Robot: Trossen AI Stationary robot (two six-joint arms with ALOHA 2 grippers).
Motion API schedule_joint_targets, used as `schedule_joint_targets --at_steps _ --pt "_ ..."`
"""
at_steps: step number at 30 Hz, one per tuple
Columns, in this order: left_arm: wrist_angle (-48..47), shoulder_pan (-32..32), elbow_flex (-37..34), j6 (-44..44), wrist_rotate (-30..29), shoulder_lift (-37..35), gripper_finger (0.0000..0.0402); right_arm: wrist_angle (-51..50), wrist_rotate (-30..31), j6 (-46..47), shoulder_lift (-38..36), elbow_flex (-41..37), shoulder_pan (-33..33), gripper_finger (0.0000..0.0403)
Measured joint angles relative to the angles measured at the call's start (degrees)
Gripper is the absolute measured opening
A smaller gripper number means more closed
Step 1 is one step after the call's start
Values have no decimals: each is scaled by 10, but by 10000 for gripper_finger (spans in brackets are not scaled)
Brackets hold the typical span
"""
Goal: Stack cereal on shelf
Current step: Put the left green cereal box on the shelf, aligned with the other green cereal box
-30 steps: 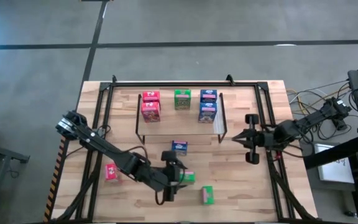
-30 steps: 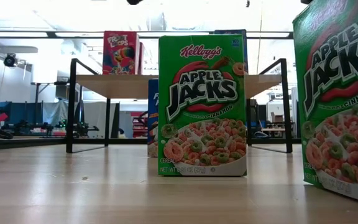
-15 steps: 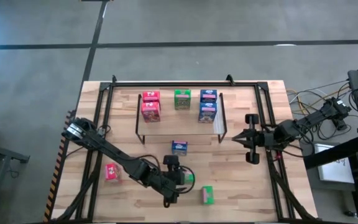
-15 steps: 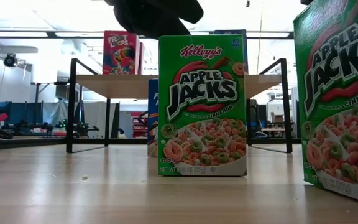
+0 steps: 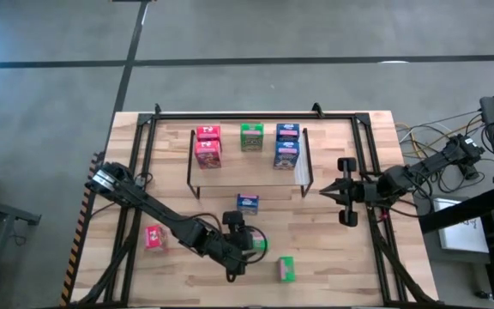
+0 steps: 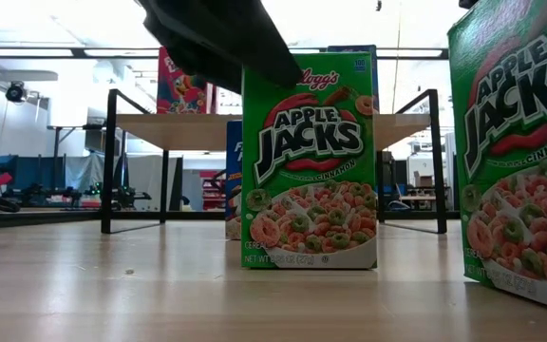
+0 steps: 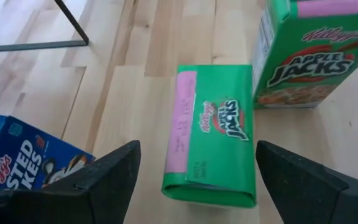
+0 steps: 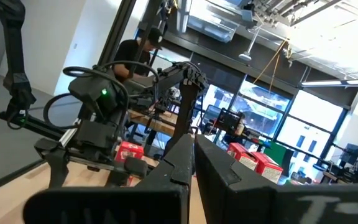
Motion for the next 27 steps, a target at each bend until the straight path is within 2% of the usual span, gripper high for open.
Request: schedule_joint_targets --at_steps 27 --pt "4 0 0 2 31 0 156 -2 2 -2 0 0 0 9"
